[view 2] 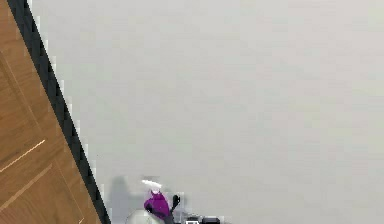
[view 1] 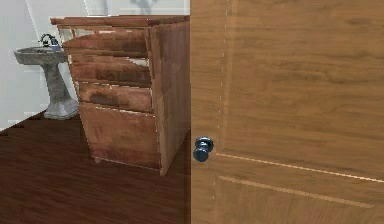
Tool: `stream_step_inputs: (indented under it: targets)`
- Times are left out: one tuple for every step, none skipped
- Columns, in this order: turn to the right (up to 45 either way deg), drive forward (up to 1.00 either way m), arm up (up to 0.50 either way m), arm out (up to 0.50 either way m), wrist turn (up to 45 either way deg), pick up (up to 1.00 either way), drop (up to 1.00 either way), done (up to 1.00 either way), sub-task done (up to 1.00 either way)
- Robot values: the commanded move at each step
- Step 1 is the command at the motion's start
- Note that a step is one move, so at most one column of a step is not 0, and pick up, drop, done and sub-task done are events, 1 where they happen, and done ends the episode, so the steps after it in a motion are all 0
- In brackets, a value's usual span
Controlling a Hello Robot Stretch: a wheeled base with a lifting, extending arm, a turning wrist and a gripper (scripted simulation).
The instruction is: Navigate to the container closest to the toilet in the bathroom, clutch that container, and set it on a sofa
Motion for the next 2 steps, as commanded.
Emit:
stream_step_inputs:
  targets:
    - [0.0, 0.0, 0.36, 0.0, 0.0, 0.0, 0.0, 0.0, 0.0]
    - [0.0, 0.0, 0.0, 0.0, -45.0, 0.0, 0.0, 0.0, 0.0]
